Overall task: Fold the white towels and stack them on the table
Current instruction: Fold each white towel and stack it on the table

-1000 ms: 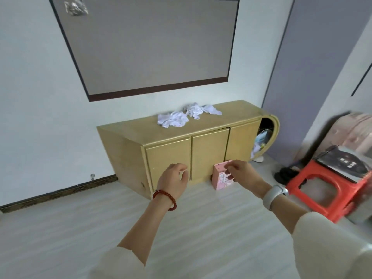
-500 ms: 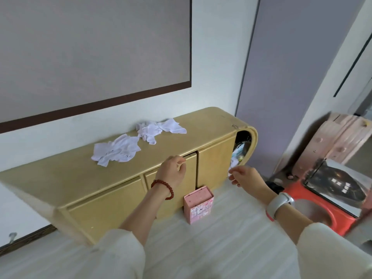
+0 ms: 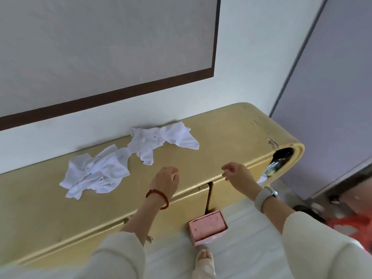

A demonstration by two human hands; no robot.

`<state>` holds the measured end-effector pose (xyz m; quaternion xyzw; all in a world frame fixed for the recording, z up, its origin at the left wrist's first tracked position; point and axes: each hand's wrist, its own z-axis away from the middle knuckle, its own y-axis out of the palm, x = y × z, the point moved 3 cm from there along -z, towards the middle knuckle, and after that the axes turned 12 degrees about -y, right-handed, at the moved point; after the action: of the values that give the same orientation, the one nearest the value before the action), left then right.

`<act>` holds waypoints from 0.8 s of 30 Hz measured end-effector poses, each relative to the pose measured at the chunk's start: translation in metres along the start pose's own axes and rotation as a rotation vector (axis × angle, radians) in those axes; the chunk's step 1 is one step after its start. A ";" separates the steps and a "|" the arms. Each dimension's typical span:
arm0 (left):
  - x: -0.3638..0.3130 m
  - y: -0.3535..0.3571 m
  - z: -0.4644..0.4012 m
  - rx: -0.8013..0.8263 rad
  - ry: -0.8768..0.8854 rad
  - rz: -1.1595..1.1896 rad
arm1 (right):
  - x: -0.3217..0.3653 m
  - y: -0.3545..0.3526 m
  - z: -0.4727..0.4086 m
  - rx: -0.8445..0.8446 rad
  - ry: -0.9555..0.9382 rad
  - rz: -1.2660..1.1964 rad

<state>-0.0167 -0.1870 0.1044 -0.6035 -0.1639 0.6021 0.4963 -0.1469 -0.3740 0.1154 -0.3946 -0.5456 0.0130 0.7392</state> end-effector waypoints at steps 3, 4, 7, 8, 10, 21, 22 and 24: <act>0.007 0.036 -0.065 0.052 -0.033 -0.076 | -0.025 0.030 -0.069 0.031 0.006 0.041; 0.010 0.049 -0.081 0.069 -0.048 -0.132 | -0.033 0.039 -0.088 0.041 0.011 0.065; 0.022 0.089 -0.117 0.127 -0.091 -0.322 | -0.054 0.065 -0.135 0.073 0.052 0.114; 0.024 0.100 -0.127 0.143 -0.095 -0.364 | -0.060 0.073 -0.149 0.092 0.068 0.121; 0.030 0.119 -0.142 0.167 -0.107 -0.426 | -0.069 0.088 -0.176 0.118 0.097 0.136; 0.044 0.147 -0.148 0.006 -0.099 -0.435 | -0.059 0.126 -0.271 0.145 0.005 0.270; 0.041 0.146 -0.148 0.023 -0.123 -0.401 | -0.058 0.124 -0.271 0.143 -0.009 0.202; 0.029 0.140 -0.151 0.046 -0.203 -0.308 | -0.053 0.114 -0.269 0.149 -0.064 0.083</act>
<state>0.0676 -0.2879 -0.0565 -0.4961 -0.2899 0.5802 0.5772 0.0979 -0.4724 -0.0203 -0.3603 -0.5496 0.0966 0.7475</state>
